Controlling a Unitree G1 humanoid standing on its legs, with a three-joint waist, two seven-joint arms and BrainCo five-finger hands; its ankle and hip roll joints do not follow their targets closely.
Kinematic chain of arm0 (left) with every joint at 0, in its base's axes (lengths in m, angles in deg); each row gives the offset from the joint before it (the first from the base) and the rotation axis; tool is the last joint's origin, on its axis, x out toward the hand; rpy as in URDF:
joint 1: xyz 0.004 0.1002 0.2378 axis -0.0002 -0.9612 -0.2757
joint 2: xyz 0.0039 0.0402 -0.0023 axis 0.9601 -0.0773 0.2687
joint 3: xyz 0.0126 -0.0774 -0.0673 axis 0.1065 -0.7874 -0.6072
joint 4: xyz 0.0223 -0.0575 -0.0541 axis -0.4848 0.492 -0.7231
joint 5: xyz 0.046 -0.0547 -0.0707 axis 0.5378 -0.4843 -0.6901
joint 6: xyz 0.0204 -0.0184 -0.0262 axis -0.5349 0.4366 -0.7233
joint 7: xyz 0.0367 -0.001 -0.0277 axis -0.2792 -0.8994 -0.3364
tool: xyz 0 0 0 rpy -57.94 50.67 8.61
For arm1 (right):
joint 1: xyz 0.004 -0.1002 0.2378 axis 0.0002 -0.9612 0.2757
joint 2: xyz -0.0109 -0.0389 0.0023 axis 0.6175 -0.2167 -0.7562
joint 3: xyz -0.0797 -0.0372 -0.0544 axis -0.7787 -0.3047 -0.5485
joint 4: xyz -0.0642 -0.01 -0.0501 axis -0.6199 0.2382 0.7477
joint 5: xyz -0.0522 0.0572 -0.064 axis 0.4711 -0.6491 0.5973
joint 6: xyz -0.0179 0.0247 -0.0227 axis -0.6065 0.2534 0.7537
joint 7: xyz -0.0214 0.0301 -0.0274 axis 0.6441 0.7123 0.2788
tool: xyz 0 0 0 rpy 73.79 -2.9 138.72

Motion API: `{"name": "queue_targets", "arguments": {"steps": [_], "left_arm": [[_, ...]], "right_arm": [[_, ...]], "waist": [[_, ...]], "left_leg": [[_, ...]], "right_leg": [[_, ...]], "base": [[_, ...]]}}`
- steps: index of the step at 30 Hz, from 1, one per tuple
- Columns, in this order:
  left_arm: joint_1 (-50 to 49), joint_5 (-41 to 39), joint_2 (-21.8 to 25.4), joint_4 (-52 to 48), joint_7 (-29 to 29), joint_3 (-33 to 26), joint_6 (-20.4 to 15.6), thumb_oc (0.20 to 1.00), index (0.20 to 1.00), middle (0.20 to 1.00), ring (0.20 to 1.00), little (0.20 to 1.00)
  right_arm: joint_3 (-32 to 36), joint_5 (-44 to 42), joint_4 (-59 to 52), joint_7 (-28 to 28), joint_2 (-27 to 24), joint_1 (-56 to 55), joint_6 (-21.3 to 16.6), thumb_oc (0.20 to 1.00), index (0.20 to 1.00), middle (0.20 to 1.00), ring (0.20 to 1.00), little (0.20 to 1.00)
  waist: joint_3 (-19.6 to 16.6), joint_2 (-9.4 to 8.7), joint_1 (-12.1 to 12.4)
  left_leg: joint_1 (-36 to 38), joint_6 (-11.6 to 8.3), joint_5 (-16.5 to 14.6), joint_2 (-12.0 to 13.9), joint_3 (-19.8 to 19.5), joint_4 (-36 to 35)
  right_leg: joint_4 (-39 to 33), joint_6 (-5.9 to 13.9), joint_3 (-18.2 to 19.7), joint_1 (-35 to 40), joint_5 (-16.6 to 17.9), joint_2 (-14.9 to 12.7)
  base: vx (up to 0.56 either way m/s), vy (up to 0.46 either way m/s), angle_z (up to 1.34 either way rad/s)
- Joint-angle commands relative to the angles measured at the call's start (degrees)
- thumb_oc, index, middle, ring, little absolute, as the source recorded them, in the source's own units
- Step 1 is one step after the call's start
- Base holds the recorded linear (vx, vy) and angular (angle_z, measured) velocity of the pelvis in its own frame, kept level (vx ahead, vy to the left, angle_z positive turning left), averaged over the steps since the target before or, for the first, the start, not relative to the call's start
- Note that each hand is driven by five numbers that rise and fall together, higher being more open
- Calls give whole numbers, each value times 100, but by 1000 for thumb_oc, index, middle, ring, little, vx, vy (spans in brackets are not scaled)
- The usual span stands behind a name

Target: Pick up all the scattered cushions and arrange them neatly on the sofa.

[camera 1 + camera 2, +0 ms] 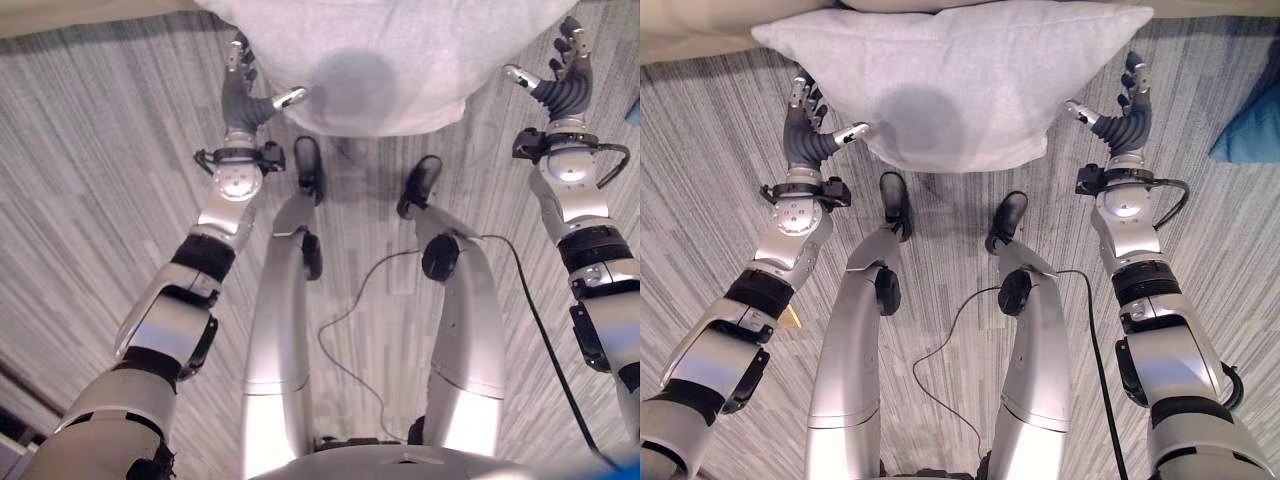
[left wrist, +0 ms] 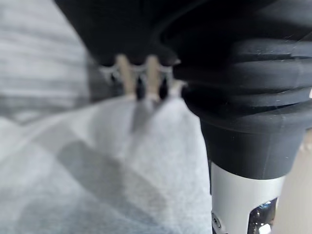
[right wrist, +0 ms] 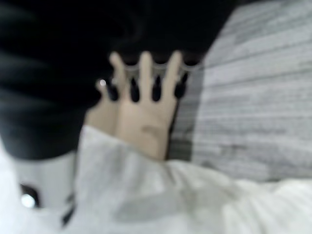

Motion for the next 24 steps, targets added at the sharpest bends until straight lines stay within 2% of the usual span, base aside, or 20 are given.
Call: {"name": "queue_targets", "arguments": {"steps": [1,10,11,18,24], "left_arm": [[-318,115,-130,203,49,7,-98,1000,1000,1000,1000,1000],[551,-176,-137,395,70,274,-134,1000,1000,1000,1000,1000],[800,-185,-121,427,67,395,-150,1000,1000,1000,1000,1000],[1513,-337,-253,733,-15,634,-210,1000,1000,1000,1000,1000],[1832,-518,-407,733,-172,618,-323,1000,1000,1000,1000,1000]], "right_arm": [[-298,-345,-163,116,79,-209,-164,1000,1000,1000,1000,1000],[-1240,-662,-75,569,363,887,-85,1000,1000,1000,1000,1000],[-1492,-656,23,612,479,1199,-68,1000,1000,1000,1000,1000],[-1913,-656,535,539,1219,2049,-28,1000,1000,1000,1000,1000],[-1939,-600,647,367,1799,2269,-75,1000,1000,1000,1000,1000]], "waist": [[-486,104,-139],[-232,156,-144],[-180,193,-126],[-70,285,-76],[-154,285,-75]], "left_leg": [[-14,-478,-39,134,-630,-133],[-18,-470,-107,220,-592,31],[-18,-480,-110,237,-601,35],[-18,-502,-94,248,-628,31],[-18,-518,-83,225,-665,-8]], "right_leg": [[-297,812,316,73,198,129],[-237,805,389,-17,178,193],[-245,806,398,-17,171,195],[-267,791,373,-17,160,232],[-262,782,341,-17,154,281]], "base": [[29,-18,-4],[24,-17,-3],[0,0,0],[0,0,0],[0,0,0]]}}
